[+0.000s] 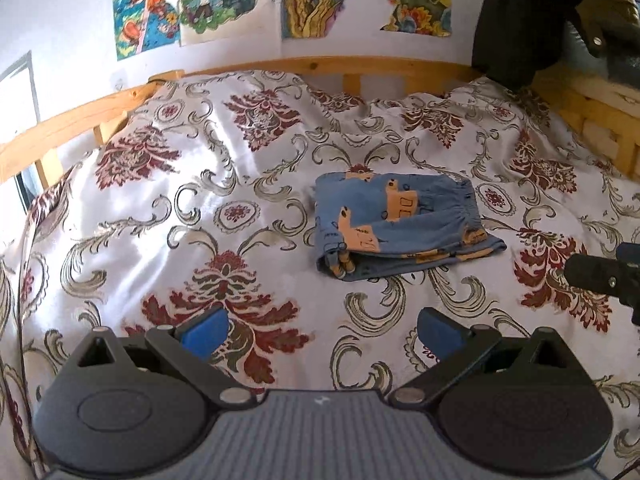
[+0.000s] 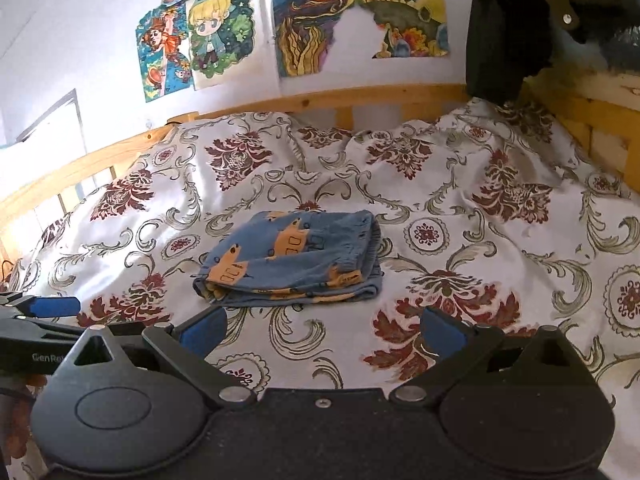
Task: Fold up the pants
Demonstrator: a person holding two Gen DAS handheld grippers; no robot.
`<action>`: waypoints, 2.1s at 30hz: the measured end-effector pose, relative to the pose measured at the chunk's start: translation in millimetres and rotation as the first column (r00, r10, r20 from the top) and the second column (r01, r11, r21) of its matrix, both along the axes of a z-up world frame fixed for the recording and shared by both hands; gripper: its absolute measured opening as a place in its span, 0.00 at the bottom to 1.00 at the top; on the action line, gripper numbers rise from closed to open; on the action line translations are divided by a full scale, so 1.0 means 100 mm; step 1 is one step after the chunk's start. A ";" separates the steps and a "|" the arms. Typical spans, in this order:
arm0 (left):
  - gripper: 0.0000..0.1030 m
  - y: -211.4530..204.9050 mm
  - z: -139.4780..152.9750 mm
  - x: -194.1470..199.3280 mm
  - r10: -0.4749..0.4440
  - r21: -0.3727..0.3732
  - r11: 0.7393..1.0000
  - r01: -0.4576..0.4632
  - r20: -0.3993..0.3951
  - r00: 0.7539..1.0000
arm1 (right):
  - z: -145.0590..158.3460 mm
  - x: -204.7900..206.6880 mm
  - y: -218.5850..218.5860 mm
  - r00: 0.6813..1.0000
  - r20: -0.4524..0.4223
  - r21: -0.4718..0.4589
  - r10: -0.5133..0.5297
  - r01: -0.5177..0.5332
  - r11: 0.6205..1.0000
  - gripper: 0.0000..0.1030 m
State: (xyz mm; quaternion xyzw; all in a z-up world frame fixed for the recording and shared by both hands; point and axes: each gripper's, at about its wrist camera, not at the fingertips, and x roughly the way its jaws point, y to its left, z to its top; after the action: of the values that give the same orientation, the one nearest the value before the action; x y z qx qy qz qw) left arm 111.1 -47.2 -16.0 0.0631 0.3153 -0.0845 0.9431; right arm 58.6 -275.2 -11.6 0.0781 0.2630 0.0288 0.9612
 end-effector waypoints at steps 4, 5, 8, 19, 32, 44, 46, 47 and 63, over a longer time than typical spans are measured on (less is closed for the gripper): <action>1.00 0.04 -0.01 0.01 0.018 -0.026 0.999 -0.019 -0.013 1.000 | 0.00 0.00 0.00 1.000 -0.001 -0.005 0.006 -0.006 1.000 0.99; 1.00 0.04 -0.01 0.01 0.020 -0.030 0.999 -0.020 -0.015 1.000 | 0.00 0.00 0.00 1.000 -0.002 -0.005 0.008 -0.008 1.000 0.99; 1.00 0.04 -0.01 0.01 0.023 -0.031 0.999 -0.024 -0.015 1.000 | 0.00 0.01 0.00 1.000 -0.004 -0.007 0.010 -0.010 1.000 0.99; 1.00 0.04 0.00 0.01 0.026 -0.028 0.999 -0.026 -0.006 1.000 | -0.01 0.01 0.01 1.000 -0.004 -0.006 0.009 -0.009 1.000 0.99; 1.00 0.07 -0.01 0.02 0.032 -0.034 0.999 -0.033 -0.011 0.999 | -0.01 0.01 0.02 1.000 -0.004 -0.007 0.009 -0.009 1.000 0.99; 1.00 0.06 -0.02 0.01 0.029 -0.031 0.999 -0.029 -0.015 0.999 | 0.00 0.01 0.02 1.000 -0.005 -0.008 0.008 -0.008 1.000 0.99; 1.00 0.06 -0.02 0.01 0.028 -0.030 0.999 -0.029 -0.017 0.999 | 0.00 0.01 0.02 1.000 -0.005 -0.007 0.009 -0.009 1.000 0.99; 1.00 0.06 -0.02 0.01 0.029 -0.030 0.999 -0.029 -0.017 0.999 | 0.00 0.01 0.02 1.000 -0.005 -0.008 0.008 -0.009 1.000 0.99; 1.00 0.06 -0.02 0.01 0.028 -0.029 0.999 -0.029 -0.018 0.999 | 0.00 0.01 0.02 1.000 -0.006 -0.008 0.008 -0.008 1.000 0.99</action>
State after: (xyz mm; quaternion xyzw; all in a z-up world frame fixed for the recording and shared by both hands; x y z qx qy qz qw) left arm 112.5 -41.5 -18.3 0.0438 0.3233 -0.0764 0.9422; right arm 59.8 -272.7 -11.9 0.0732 0.2663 0.0313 0.9606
